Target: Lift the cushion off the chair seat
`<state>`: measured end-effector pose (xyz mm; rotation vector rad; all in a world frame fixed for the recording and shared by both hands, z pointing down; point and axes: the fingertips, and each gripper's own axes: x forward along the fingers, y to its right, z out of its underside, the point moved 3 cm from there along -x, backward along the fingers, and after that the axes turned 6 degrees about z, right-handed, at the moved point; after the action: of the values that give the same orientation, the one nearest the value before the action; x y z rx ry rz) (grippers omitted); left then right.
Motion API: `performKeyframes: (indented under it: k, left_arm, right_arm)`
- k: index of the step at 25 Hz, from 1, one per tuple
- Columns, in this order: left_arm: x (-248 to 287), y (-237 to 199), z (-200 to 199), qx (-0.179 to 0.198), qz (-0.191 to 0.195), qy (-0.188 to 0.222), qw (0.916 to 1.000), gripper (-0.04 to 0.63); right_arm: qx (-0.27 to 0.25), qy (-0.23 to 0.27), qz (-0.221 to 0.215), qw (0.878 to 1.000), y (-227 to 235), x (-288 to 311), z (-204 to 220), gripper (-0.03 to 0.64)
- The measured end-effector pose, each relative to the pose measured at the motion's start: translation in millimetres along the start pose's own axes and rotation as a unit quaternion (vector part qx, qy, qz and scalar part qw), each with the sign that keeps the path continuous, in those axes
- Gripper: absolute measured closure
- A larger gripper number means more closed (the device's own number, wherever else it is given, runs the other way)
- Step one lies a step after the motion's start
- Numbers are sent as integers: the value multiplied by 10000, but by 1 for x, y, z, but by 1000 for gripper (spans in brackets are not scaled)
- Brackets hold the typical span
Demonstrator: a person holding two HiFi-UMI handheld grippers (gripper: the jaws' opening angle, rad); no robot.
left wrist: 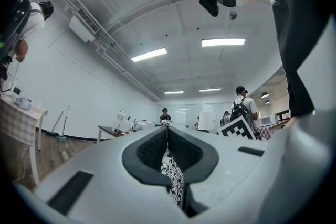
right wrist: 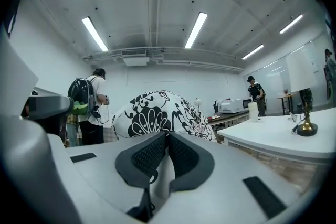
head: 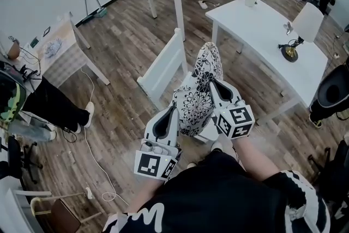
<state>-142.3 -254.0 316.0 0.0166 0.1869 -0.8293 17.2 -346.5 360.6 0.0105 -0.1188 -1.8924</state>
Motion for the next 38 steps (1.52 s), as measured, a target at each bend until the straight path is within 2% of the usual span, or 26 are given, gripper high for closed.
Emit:
performKeyframes:
  k: [8,14,18,25,38]
  left_arm:
    - [-9,7,0,-20,63,8,10000,589]
    - [-20,17,7,-171,153,5,9997,589]
    - [-19,30,12,-203,260,-51,9994,589]
    - [-25,42,4,-123,111,4,9999,589]
    - [-42,130,20,-241,-13,-237,9994,589]
  right_arm:
    - [108,68,57,9999,-5,-16,-3,583]
    - [263,218,92,9994,-12,-38,-9,583]
    - [175,245,108,9995,-11,-51,-10,583]
    - [204,194,111,9995,-10,-74,-7,583]
    - [305,208,-46,9993,6,-165,-4,583]
